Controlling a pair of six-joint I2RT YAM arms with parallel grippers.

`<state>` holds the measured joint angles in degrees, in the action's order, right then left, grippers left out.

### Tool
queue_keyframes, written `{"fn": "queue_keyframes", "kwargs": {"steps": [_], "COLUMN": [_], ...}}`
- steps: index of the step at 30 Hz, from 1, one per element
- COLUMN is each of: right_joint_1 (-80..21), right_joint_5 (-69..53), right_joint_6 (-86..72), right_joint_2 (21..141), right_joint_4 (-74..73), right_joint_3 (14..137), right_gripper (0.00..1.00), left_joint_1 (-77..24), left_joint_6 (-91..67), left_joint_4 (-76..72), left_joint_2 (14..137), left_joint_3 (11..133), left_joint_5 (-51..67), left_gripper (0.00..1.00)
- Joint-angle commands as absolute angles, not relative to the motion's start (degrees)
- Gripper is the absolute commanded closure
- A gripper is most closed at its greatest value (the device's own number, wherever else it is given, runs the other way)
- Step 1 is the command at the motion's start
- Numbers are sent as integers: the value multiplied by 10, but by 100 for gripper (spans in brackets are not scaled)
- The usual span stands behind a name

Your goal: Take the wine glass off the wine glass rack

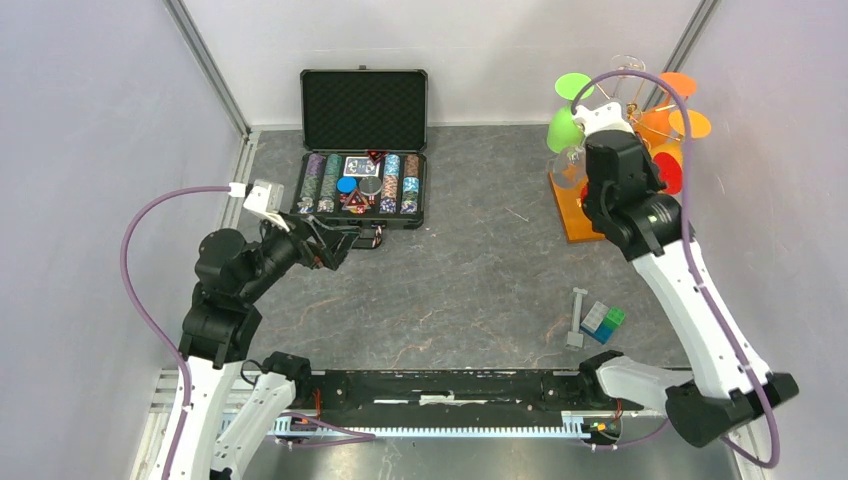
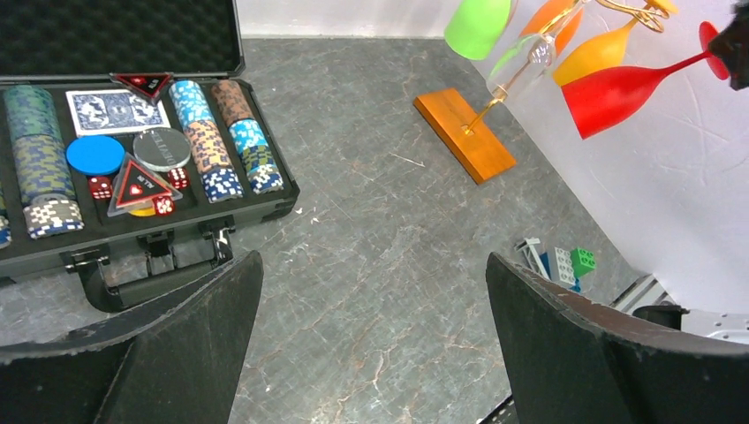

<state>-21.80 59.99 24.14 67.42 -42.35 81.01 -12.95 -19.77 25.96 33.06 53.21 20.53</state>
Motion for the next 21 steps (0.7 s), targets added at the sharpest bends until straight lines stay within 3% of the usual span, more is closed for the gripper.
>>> {"fn": "queue_keyframes", "kwargs": {"steps": [1,12,16,21], "right_joint_1": [-226,-236,-235,-235], "right_joint_5": [503,74,-40,-85], "right_joint_6": [187,104,25,-87], "right_joint_2": [606,516,478,430], "right_joint_4": [-444,-425,-311,-138], "right_joint_3": [855,861,771,648], "right_gripper": [100,100,100,100], "left_joint_1": [-130,-131,-137,-186], "left_joint_6": [-239,-359,-490,-564], "left_joint_4": [222,84,-35,-75], "left_joint_2": [344,392,411,432], "left_joint_3": [537,512,480,474], "left_joint_5": [236,399,409,385], "left_gripper": [0,0,0,0]}}
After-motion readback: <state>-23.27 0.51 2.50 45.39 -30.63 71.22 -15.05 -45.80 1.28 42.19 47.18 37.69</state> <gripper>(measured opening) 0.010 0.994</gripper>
